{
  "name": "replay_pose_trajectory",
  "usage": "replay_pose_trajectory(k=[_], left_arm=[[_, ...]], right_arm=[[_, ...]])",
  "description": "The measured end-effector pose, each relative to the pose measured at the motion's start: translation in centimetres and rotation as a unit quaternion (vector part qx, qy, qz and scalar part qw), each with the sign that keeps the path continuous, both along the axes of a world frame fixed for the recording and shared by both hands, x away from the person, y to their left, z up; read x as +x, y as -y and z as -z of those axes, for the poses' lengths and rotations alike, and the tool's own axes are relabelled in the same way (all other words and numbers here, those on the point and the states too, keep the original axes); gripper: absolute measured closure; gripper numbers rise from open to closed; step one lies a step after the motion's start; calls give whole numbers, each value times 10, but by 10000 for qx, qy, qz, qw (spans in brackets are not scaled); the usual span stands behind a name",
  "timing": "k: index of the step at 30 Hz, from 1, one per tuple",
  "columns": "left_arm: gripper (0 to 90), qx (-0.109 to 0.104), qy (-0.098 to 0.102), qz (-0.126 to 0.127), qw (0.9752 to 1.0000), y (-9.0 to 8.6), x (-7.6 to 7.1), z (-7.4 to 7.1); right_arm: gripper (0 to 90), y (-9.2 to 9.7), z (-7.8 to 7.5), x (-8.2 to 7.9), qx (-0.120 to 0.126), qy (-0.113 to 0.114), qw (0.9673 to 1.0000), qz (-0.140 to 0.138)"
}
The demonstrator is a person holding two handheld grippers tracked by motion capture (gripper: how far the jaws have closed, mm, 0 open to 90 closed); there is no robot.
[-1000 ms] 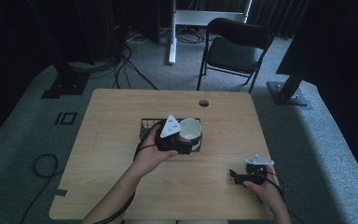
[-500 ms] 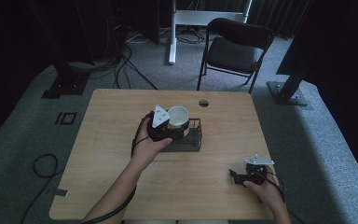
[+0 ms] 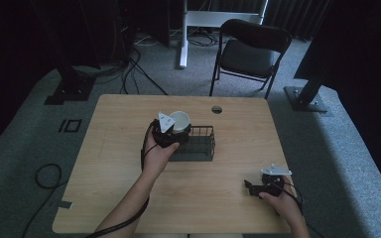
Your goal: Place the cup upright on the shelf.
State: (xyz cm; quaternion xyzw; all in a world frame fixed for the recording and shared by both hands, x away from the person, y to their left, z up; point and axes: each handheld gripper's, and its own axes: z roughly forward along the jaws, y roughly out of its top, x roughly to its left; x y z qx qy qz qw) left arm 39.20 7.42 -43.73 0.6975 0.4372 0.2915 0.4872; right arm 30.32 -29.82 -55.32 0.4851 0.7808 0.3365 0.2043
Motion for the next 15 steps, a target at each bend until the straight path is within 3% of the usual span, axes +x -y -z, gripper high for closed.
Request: replay_pose_trajectory(k=[1, 7, 15], left_arm=[[209, -72, -139, -35, 9999, 2, 2, 6], [209, -69, -326, -90, 9994, 7, 4, 17], [210, 6, -421, -148, 9990, 9, 6, 25]], right_arm=[[112, 0, 0, 0, -2, -1, 10000, 1], [112, 0, 0, 0, 0, -1, 10000, 1], [112, 0, 0, 0, -5, 2, 10000, -2]])
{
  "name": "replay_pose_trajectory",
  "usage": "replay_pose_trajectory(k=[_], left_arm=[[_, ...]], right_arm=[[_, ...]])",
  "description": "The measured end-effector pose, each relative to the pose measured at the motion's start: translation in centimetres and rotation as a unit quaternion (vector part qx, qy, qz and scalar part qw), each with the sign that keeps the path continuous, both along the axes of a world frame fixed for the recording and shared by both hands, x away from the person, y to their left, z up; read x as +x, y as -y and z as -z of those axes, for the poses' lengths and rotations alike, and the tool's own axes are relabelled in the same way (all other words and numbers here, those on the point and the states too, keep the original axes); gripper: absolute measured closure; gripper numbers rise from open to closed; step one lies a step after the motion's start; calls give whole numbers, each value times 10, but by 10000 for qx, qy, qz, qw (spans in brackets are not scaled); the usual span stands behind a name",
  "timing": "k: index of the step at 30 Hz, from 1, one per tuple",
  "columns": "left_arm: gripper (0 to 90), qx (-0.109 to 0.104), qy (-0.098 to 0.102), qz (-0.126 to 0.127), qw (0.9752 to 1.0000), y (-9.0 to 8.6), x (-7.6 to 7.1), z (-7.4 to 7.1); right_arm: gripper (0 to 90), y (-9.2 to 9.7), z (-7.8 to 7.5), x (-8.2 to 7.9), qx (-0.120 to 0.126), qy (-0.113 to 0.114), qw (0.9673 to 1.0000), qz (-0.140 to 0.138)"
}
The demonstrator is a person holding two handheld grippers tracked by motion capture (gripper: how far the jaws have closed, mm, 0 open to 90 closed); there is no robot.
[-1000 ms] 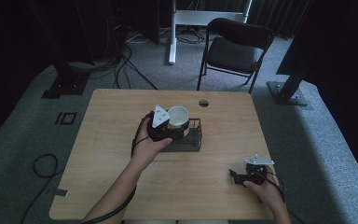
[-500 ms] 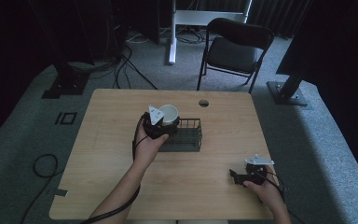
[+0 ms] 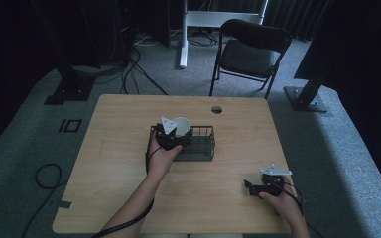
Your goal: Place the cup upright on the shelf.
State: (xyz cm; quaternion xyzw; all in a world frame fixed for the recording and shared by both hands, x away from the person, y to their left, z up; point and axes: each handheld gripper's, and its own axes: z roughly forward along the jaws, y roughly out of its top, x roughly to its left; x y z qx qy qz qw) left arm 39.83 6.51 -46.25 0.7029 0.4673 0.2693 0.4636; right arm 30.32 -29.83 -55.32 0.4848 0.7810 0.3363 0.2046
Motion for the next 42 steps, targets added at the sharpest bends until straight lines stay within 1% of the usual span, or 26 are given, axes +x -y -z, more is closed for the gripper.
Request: replay_pose_trajectory(k=[2, 4, 5, 6, 7, 8, 11, 12, 15, 16, 17, 18, 21, 25, 26, 28, 29, 32, 33, 35, 36, 38, 42], left_arm=[[209, 5, -31, -16, 10000, 1, 0, 1], [209, 84, -61, -28, 9999, 2, 1, 4], [209, 84, -61, -28, 9999, 2, 1, 4], [209, 145, -37, -10, 9999, 4, 1, 4], [209, 145, -37, -10, 9999, 4, 1, 4], [209, 199, 0, -4, 9998, 6, 0, 4], [208, 236, 35, 0, 9997, 7, 0, 5], [208, 277, 72, 30, 9996, 9, -1, 5], [206, 288, 72, 57, 9995, 9, 0, 5], [172, 367, -144, 143, 9991, 11, 1, 4], [140, 401, -179, 189, 9989, 12, 1, 4], [122, 426, -146, 207, 9988, 13, 1, 4], [96, 421, -159, 212, 9988, 13, 1, 4], [87, 277, -196, 214, 9992, 9, -2, -3], [86, 309, -184, 232, 9991, 8, -3, -4], [46, 299, -202, 287, 9989, 7, -5, -6], [40, 337, -187, 297, 9988, 6, -6, -7], [40, 298, -196, 354, 9987, 4, -8, -10], [40, 372, -163, 390, 9984, 3, -11, -12], [39, 363, -167, 399, 9984, 1, -13, -14], [39, 431, -154, 413, 9981, 0, -15, -15], [39, 418, -132, 427, 9981, 0, -16, -16], [39, 434, -110, 458, 9979, -5, -24, -21]], right_arm=[[112, 0, 0, 0, -2, -2, 10000, 1], [112, 0, 0, 0, -1, -1, 10000, 0], [112, 0, 0, 0, 0, -1, 10000, 1], [112, 0, 0, 0, 1, -1, 10000, 1], [112, 0, 0, 0, 0, -1, 10000, 0], [112, 0, 0, 0, 1, -1, 10000, 1], [112, 0, 0, 0, -1, 0, 10000, 0], [112, 0, 0, 0, -1, -1, 10000, 1], [112, 0, 0, 0, 0, -1, 10000, 0], [112, 0, 0, 0, -2, -1, 10000, 0], [112, 0, 0, 0, -2, 0, 10000, 0], [112, 0, 0, 0, -2, -1, 10000, 0], [112, 0, 0, 0, 0, -1, 10000, 1], [112, 0, 0, 0, 0, -1, 10000, 1], [112, 0, 0, 0, 0, -1, 10000, -1], [112, 0, 0, 0, 1, -1, 10000, 0], [113, 0, 0, 0, 0, -1, 10000, 1], [112, 0, 0, 0, 0, -1, 10000, 1], [112, 0, 0, 0, -2, -1, 10000, 1], [112, 0, 0, 0, -1, -1, 10000, 0], [112, 0, 0, 0, 1, -2, 10000, 1], [112, 0, 0, 0, 0, -1, 10000, 0], [112, 0, 0, 0, -2, -2, 10000, 0]])
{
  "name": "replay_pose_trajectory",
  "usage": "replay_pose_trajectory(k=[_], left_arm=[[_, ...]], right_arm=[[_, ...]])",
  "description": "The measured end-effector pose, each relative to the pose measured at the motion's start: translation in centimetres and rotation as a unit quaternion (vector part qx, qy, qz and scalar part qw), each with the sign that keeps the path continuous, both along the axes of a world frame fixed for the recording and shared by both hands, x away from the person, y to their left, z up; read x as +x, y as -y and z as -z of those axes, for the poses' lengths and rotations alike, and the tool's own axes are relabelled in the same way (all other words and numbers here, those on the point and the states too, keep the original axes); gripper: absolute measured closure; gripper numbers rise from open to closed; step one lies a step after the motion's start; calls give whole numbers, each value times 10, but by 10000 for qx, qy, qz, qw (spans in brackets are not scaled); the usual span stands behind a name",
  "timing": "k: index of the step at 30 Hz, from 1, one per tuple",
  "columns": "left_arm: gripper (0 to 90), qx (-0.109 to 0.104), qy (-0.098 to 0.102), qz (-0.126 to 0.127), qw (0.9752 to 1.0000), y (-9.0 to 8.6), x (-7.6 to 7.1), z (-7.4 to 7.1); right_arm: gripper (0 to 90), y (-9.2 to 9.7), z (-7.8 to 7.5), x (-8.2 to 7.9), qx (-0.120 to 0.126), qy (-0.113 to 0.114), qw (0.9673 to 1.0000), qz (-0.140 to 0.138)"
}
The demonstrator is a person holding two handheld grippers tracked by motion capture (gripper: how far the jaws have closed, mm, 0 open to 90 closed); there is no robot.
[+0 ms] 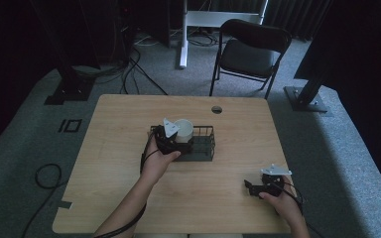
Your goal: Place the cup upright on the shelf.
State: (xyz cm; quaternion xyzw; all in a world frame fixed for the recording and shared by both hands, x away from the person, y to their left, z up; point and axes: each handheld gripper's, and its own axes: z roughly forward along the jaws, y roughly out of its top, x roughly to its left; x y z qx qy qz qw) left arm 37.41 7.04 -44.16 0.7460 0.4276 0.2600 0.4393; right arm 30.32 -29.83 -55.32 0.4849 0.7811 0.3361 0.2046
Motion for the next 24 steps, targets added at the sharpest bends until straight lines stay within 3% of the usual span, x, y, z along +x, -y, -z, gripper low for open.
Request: replay_pose_trajectory(k=[12, 24], left_arm=[[39, -17, 4, 29, 10000, -18, -14, -2], [40, -198, 17, 25, 9998, -41, -31, 3]], right_arm=[[112, 0, 0, 0, 0, 0, 10000, 0], [112, 0, 0, 0, -2, 8, 10000, -3]])
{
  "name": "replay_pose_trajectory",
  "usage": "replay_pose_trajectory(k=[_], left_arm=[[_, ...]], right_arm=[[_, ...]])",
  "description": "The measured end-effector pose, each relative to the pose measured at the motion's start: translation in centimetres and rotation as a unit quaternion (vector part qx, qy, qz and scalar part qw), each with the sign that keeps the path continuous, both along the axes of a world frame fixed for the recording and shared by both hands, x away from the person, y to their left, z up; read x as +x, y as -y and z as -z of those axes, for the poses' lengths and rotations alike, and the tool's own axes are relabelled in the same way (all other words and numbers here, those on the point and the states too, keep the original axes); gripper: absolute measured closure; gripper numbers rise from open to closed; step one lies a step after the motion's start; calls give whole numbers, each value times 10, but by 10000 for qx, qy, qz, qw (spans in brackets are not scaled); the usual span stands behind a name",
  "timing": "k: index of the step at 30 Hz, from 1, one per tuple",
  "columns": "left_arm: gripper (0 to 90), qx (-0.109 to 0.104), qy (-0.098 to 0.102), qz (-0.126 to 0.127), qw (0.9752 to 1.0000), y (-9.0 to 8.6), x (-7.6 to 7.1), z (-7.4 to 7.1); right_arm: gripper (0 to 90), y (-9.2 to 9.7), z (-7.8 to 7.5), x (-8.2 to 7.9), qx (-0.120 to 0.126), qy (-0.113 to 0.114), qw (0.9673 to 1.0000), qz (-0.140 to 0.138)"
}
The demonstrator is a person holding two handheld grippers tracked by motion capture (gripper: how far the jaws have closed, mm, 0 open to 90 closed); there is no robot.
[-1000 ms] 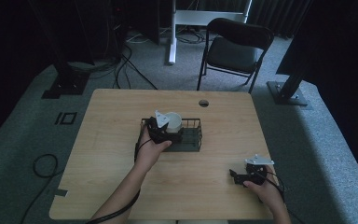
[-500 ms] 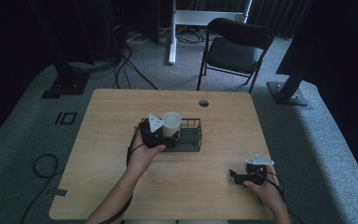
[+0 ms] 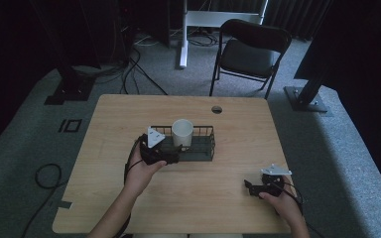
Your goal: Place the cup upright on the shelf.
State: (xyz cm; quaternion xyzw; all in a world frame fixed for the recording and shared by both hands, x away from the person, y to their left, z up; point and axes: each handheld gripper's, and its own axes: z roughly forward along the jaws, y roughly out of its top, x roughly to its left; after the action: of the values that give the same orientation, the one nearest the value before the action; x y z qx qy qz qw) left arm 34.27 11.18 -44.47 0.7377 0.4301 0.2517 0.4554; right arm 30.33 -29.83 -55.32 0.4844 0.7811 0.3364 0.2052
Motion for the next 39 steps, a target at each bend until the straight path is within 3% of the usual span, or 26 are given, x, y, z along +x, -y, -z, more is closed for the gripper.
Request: replay_pose_trajectory(k=[16, 27, 34, 39], left_arm=[[40, -121, -47, -199, 9997, -33, -18, 16], [40, -100, -263, -452, 9986, -59, -27, 37], [40, -59, -481, -676, 9965, -78, -33, 56], [40, -41, -536, -751, 9957, -84, -35, 60]], right_arm=[[112, 0, 0, 0, 3, -9, 10000, 5], [112, 0, 0, 0, -1, -5, 10000, 0], [112, 0, 0, 0, 2, -1, 10000, -1], [112, 0, 0, 0, 2, 1, 10000, -3]])
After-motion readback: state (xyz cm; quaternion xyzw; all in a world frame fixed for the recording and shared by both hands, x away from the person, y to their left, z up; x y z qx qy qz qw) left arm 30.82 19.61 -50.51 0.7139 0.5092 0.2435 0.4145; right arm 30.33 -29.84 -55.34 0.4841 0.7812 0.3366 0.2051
